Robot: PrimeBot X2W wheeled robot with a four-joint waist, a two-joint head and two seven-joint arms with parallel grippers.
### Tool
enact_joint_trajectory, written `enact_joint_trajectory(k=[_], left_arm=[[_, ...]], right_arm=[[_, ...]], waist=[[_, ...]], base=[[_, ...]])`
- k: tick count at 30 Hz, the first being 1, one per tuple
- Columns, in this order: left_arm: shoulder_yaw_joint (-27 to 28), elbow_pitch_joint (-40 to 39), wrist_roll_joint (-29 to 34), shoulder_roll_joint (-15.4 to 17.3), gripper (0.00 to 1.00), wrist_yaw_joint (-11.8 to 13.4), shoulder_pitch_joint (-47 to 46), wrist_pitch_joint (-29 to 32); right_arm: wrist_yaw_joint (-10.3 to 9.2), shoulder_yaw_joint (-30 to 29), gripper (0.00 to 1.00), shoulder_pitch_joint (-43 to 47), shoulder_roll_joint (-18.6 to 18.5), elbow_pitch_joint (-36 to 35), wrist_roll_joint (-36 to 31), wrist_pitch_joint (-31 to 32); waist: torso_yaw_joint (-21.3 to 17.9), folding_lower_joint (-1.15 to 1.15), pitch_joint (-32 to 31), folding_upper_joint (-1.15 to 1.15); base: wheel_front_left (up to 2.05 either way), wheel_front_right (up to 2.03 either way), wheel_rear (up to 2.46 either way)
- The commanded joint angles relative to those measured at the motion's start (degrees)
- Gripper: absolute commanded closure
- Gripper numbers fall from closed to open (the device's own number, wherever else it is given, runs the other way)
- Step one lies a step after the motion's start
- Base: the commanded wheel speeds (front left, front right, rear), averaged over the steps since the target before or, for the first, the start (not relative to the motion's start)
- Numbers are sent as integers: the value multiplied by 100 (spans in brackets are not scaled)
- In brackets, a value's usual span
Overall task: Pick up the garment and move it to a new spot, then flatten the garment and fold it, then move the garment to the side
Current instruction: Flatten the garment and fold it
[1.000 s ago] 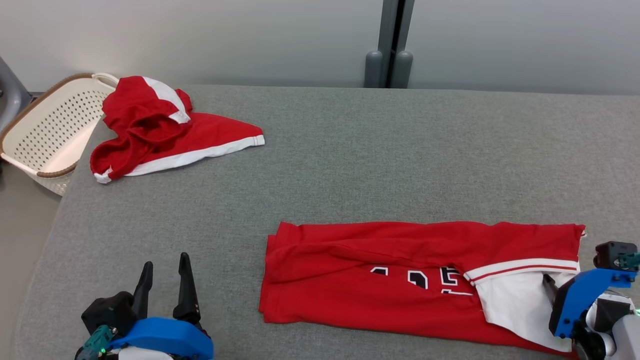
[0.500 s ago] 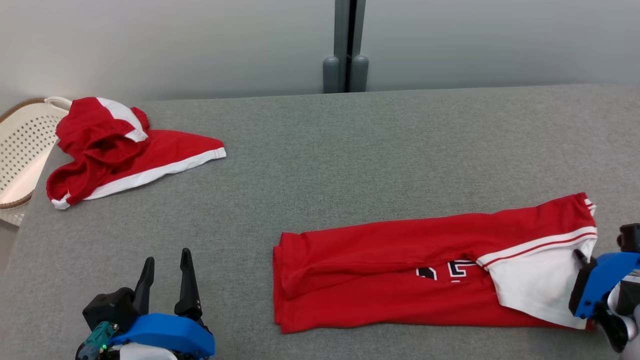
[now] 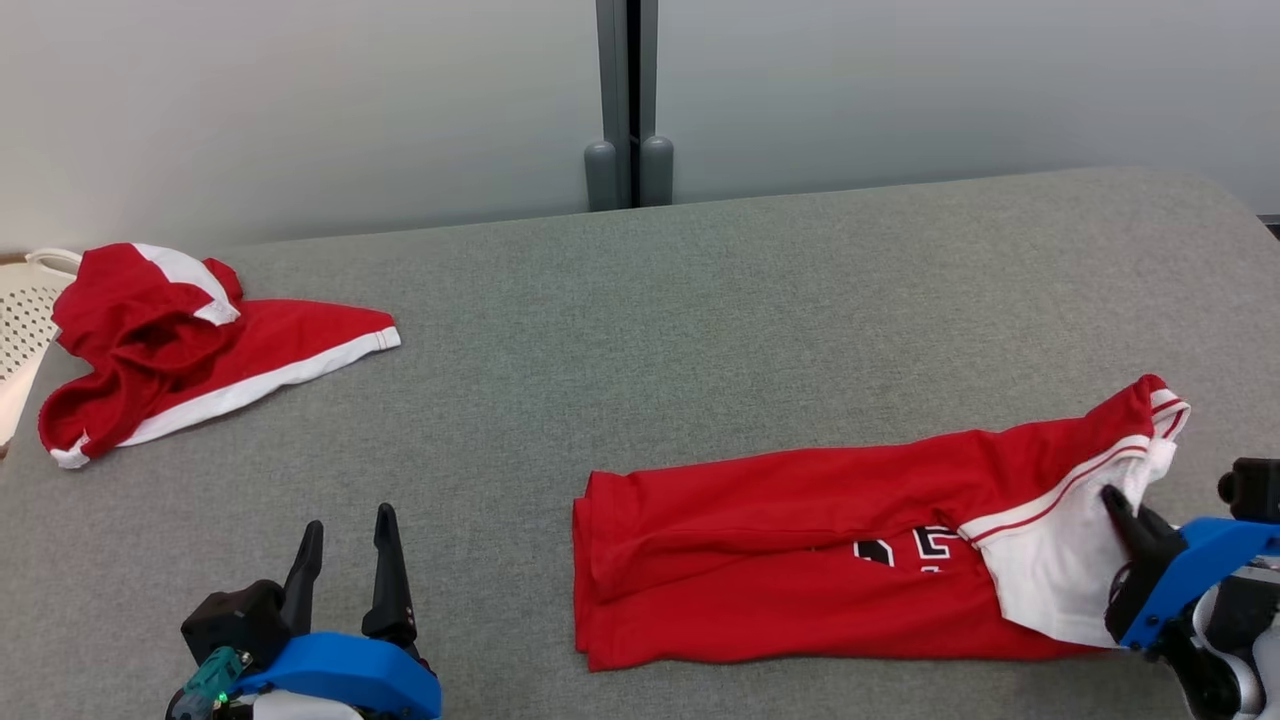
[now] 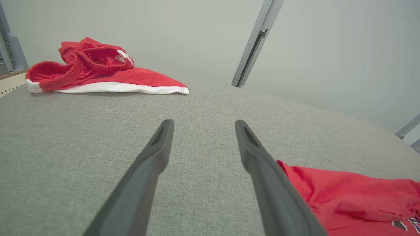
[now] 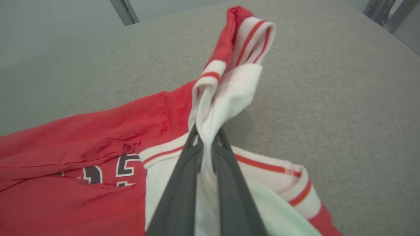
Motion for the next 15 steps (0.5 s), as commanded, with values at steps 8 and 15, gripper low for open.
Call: enact_joint_trajectory(k=[8,15], left_arm=[[-28,13,-25,36,0,-13,-41,-12],[-100,27,-15,19,0,-35,-107,0]], right_arm=[[3,530,100,809,532,-1960,574,763],[4,1180,100,694,1188,-2300,519,990]], waist=[[202,0,-91,0],[509,0,-95,0]], base=[[0,0,0],[0,0,0]])
